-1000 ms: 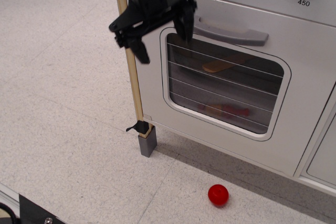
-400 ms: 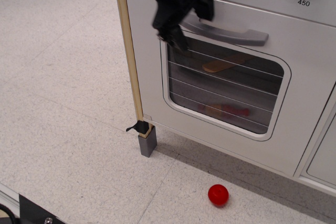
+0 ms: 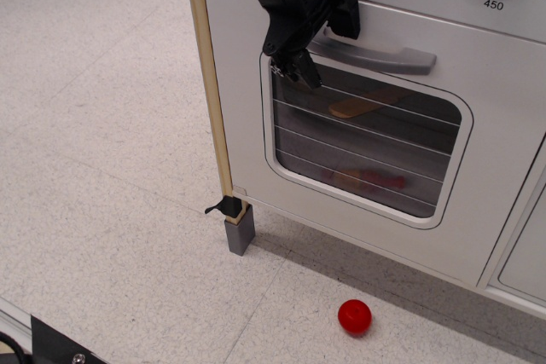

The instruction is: Open oven

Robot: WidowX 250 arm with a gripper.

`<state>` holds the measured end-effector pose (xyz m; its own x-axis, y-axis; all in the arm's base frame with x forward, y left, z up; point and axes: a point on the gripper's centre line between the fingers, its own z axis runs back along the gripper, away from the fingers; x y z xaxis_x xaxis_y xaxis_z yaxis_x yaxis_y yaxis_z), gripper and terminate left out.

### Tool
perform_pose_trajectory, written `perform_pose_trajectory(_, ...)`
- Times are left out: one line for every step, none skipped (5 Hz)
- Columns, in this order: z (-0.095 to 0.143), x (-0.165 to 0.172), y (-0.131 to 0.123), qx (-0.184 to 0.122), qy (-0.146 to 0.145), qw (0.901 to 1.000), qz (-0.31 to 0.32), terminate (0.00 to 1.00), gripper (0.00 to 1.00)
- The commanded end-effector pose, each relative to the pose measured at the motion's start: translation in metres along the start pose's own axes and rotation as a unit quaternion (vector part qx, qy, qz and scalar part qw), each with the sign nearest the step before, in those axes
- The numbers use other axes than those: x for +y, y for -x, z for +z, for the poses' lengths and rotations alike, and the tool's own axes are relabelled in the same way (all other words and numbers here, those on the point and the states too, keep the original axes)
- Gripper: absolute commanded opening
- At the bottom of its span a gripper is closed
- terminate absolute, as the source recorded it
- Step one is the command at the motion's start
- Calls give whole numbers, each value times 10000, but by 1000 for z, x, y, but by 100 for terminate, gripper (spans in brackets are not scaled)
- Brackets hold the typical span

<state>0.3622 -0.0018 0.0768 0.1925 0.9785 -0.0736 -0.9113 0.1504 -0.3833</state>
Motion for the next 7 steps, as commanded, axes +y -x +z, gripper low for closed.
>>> perform_pose_trajectory(-3, 2, -10, -251, -35, 9997, 16, 0, 100)
perform_pose_trajectory(-6, 12, -12, -323, -96, 9994, -90, 0, 100)
perform_pose_trajectory(1, 20, -17, -278, -172, 9993, -186, 0, 100)
perform_pose_trajectory(9, 35, -29, -192, -320, 9986, -374, 0, 100)
perform_pose_trajectory(16, 50, -41, -224, -416, 9973, -553, 0, 100)
perform_pose_trajectory(23, 66, -56, -328, -392, 9962, -701, 0, 100)
perform_pose_trajectory(33, 75, -69, -456, -440, 9932, -979, 0, 100)
